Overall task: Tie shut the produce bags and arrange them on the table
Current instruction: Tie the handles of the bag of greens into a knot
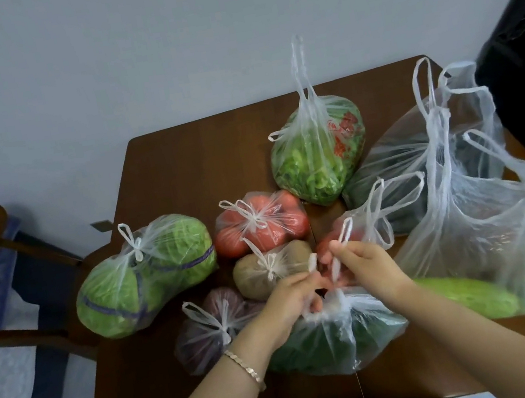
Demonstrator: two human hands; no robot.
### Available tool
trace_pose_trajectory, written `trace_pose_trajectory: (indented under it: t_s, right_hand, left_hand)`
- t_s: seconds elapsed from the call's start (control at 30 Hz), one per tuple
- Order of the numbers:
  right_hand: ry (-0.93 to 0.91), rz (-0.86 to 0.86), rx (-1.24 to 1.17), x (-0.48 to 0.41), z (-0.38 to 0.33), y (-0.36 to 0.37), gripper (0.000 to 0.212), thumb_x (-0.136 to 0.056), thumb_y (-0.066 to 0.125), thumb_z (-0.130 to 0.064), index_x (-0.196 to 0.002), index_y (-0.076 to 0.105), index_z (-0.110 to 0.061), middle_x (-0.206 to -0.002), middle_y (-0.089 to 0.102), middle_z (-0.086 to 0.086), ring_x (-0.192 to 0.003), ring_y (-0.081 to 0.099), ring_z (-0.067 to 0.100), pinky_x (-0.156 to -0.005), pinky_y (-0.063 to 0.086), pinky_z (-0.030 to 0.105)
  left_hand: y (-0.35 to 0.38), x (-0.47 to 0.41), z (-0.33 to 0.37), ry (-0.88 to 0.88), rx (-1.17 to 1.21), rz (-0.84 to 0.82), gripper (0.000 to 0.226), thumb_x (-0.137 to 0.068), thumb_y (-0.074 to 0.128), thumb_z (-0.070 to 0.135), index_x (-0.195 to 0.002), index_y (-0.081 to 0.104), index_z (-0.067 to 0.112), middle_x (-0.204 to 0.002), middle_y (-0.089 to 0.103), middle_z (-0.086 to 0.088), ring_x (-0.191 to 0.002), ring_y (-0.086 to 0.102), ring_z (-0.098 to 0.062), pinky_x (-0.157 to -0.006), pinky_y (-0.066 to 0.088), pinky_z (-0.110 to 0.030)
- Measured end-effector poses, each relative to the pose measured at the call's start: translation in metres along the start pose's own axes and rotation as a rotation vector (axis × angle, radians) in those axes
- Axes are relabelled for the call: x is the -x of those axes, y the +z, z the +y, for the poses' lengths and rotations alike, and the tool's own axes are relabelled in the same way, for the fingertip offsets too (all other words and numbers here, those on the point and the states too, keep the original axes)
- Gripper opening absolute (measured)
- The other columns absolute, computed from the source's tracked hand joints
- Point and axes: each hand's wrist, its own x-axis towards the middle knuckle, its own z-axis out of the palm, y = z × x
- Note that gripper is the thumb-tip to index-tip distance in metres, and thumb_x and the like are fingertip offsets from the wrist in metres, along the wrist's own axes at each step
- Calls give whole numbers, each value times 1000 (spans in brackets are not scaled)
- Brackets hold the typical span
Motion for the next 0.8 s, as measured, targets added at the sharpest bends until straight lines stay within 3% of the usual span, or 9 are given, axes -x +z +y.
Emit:
trace_pose_trajectory:
  t_s: [0.1,0.2,0.33,0.43,0.5,0.57,0.7,0.8]
  right_hand:
    - [40,37,-18,-6,-1,5,32,-92,50,-27,-78,68,-5,-57,62,3,-54,59,12,-60,51,25]
    - [133,87,-158,-8,7,5,30,-92,51,-26,-71,68,-13,-55,62,0,-53,62,7,-56,52,21]
    - [159,84,-224,-4,20,8,23,-90,55,-23,-76,69,-12,-60,66,2,-61,65,12,-66,54,25]
    - [75,71,-83,3,28,7,7,-83,64,-19,-84,70,-23,-72,72,-6,-71,68,4,-66,52,14]
    - [63,-18,7,9,33,8,13,-81,66,-20,-81,72,-32,-77,74,-13,-78,67,-3,-68,50,10]
    - [76,-74,81,9,37,9,15,-83,65,-18,-88,72,-30,-82,73,-15,-84,65,-5,-74,49,10]
    - [87,-113,132,3,36,11,13,-85,62,-15,-91,72,-19,-77,71,-12,-76,66,-2,-70,49,10]
    - [133,-121,313,2,39,18,19,-88,58,-20,-74,71,-22,-59,63,-10,-55,55,2,-52,42,10]
  left_hand:
    - [3,4,0,3,131,-25,31,-96,44,26,-92,68,7,-87,54,-18,-52,47,-10,-56,39,-24]
    - [-1,4,-2,-12,294,-22,39,-96,41,25,-68,66,14,-82,60,-11,-54,49,-10,-53,44,-20]
    - [5,4,-5,-35,179,-43,36,-97,41,20,-77,70,10,-88,66,-10,-55,49,-10,-54,39,-21]
    - [8,1,-4,-59,162,37,34,-96,43,21,-83,71,8,-76,63,-9,-53,49,-9,-56,40,-22]
    - [8,-2,-4,-87,186,116,32,-96,44,22,-88,70,6,-65,55,-6,-55,49,-11,-57,41,-23]
    - [9,-3,-5,-100,234,156,34,-97,41,22,-90,69,5,-64,53,-5,-59,47,-13,-61,41,-24]
    - [19,-3,-5,-145,503,203,38,-99,34,21,-85,63,1,-72,51,-10,-65,48,-17,-67,43,-27]
    - [19,-9,-2,-150,643,347,36,-98,37,22,-81,62,3,-82,53,-8,-85,51,-19,-83,44,-34]
